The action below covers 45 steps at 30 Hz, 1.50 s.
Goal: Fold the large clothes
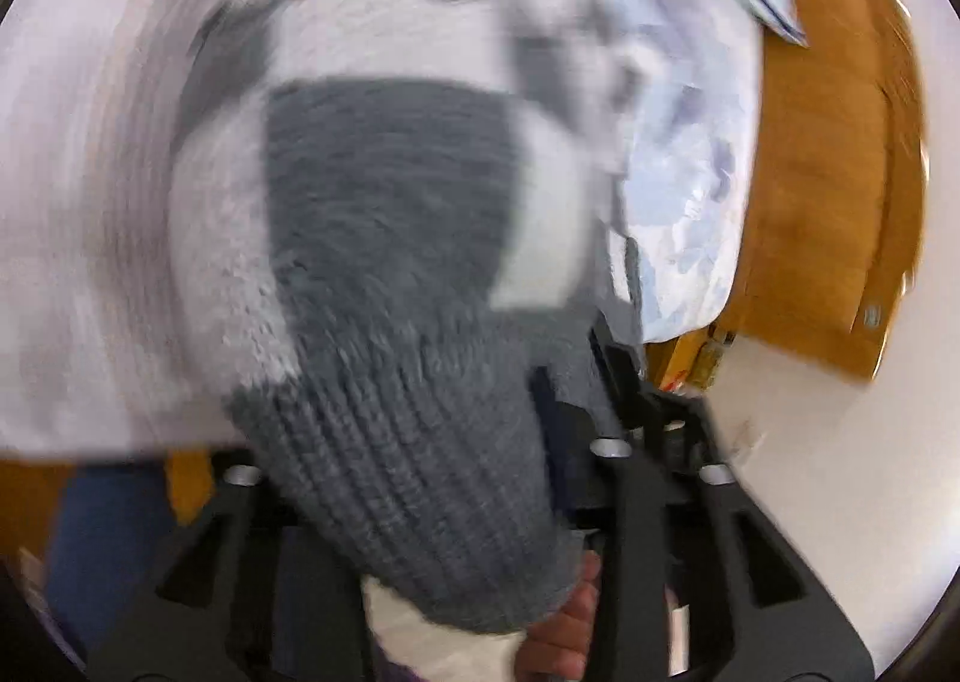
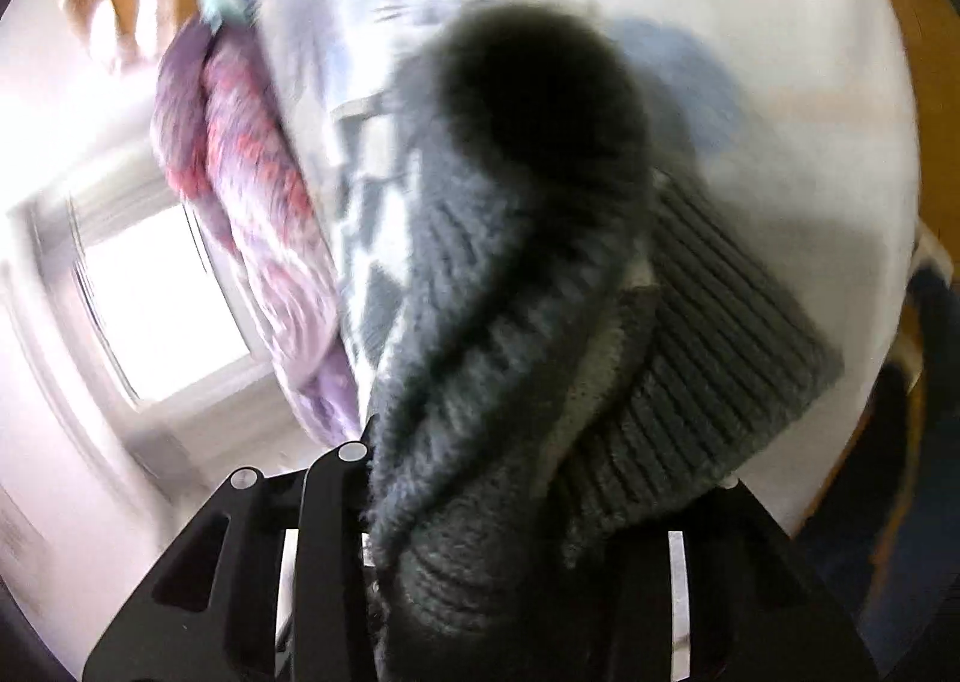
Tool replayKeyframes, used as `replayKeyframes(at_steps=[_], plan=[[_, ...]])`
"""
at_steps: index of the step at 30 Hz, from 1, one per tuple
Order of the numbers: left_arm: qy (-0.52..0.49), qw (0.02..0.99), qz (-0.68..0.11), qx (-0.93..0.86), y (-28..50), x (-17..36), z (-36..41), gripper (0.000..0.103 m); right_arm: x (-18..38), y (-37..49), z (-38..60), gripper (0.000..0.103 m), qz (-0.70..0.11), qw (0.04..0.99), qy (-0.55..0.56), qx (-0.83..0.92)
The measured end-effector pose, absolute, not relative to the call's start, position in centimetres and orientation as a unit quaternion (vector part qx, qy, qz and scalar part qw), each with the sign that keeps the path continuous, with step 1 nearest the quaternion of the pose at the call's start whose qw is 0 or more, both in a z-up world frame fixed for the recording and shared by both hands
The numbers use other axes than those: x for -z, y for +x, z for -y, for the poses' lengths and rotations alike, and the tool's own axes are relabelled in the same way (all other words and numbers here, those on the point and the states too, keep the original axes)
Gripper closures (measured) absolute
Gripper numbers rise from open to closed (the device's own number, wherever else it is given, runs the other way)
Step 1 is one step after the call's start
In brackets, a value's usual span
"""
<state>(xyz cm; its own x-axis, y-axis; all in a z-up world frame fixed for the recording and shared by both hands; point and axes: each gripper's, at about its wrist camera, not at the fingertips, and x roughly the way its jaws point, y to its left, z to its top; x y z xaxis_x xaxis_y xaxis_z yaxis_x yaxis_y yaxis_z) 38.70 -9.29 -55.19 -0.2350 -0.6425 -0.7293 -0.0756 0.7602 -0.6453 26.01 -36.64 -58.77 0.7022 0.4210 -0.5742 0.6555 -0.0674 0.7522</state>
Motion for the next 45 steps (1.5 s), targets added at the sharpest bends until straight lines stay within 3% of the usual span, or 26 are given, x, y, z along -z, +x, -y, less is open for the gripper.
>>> replayKeyframes(at_steps=[5, 10, 16, 23, 32, 38, 42, 45], plan=[[-0.245, 0.590, -0.711, 0.293, 41.9, 47.7, 9.9, 0.076, 47.8, 30.6, 37.2, 0.071, -0.399, 0.701, 0.585, 0.084], [-0.248, 0.595, -0.697, 0.314, 43.3, 41.9, 10.6, 0.076, 40.8, 32.0, 37.9, 0.071, -0.408, 0.727, 0.547, 0.074], [-0.219, 0.598, -0.687, 0.350, 43.4, 37.1, 14.0, 0.076, 37.6, 30.9, 38.1, 0.070, -0.407, 0.731, 0.544, 0.064], [-0.195, 0.621, -0.660, 0.374, 45.2, 34.5, 20.6, 0.076, 35.4, 32.3, 45.0, 0.071, -0.388, 0.740, 0.548, 0.050], [-0.214, 0.660, -0.627, 0.354, 54.4, 37.1, 34.6, 0.076, 37.5, 45.8, 59.9, 0.070, -0.385, 0.756, 0.530, -0.009], [-0.216, 0.721, -0.556, 0.352, 61.7, 38.1, 44.3, 0.076, 38.9, 54.3, 68.6, 0.071, -0.335, 0.790, 0.511, -0.038], [-0.202, 0.735, -0.554, 0.335, 64.4, 42.5, 49.0, 0.075, 44.3, 56.4, 72.1, 0.071, -0.353, 0.779, 0.518, -0.022], [-0.157, 0.743, -0.567, 0.318, 64.1, 48.2, 51.6, 0.074, 51.9, 55.6, 73.6, 0.070, -0.397, 0.727, 0.560, 0.012]])
